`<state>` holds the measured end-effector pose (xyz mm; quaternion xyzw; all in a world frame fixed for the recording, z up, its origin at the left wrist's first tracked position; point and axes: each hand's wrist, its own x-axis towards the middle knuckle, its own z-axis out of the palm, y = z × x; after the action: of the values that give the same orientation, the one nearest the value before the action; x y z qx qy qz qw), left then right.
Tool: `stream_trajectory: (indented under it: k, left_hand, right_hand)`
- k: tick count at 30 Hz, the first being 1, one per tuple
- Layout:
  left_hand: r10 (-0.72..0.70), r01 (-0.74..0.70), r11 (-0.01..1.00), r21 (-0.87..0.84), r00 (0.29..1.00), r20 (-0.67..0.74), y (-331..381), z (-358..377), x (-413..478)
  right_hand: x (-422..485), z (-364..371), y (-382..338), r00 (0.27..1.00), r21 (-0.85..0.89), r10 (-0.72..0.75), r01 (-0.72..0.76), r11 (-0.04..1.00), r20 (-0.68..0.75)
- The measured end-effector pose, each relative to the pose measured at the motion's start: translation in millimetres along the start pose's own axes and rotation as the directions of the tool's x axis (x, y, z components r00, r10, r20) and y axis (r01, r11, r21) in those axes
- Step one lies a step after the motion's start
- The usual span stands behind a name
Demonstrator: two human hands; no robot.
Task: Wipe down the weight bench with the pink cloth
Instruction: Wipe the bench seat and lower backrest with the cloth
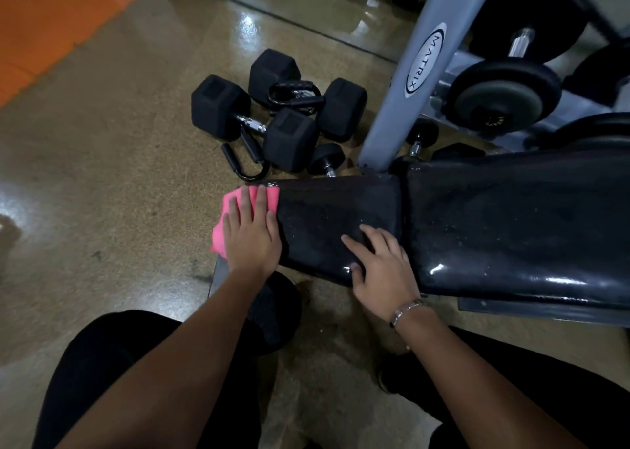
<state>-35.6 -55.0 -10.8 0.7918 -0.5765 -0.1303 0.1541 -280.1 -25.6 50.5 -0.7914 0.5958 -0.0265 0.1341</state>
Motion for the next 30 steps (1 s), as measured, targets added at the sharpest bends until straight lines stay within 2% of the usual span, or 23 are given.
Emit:
stream_trajectory:
  k: [3,9,12,15,20,23,26,30]
  left_hand:
    - [0.036,-0.036,0.999,0.016,0.999,0.038,-4.4,-0.8,-9.5]
    - [-0.052,0.052,0.999,-0.011,0.998,0.039,15.8,-2.3,18.5]
    - [0.097,-0.098,0.995,0.031,0.995,0.030,9.5,-2.7,-4.0]
    - [0.218,-0.225,0.973,0.060,0.971,0.098,-4.9,-10.6,4.8]
    - [0.096,-0.098,0.995,0.036,0.994,0.053,11.1,-7.4,19.2]
    - [0.142,-0.143,0.989,0.048,0.990,0.013,9.8,-1.8,-10.8]
    - [0.181,-0.182,0.981,0.063,0.983,0.027,2.7,-4.3,-2.8]
    - [0.064,-0.065,0.996,0.054,0.998,0.018,14.5,-1.2,26.1]
  right_hand:
    - [2.8,-2.1,1.5,0.998,0.002,0.000,0.000,1.000,0.056]
    - [5.7,-10.5,5.3,0.990,-0.011,-0.032,0.034,0.999,0.140]
    - [6.7,-13.4,6.7,0.986,0.000,-0.031,0.032,0.999,0.166]
    - [7.5,-15.1,6.6,0.981,-0.001,-0.031,0.032,0.999,0.190]
    - [6.4,-15.9,7.7,0.981,-0.011,-0.035,0.038,0.999,0.189]
    - [5.8,-10.8,9.3,0.985,-0.007,-0.029,0.031,0.999,0.171]
    - [5.3,-8.1,9.6,0.988,-0.016,-0.037,0.040,0.999,0.153]
    - [3.4,-7.6,10.6,0.989,-0.031,-0.038,0.043,0.999,0.140]
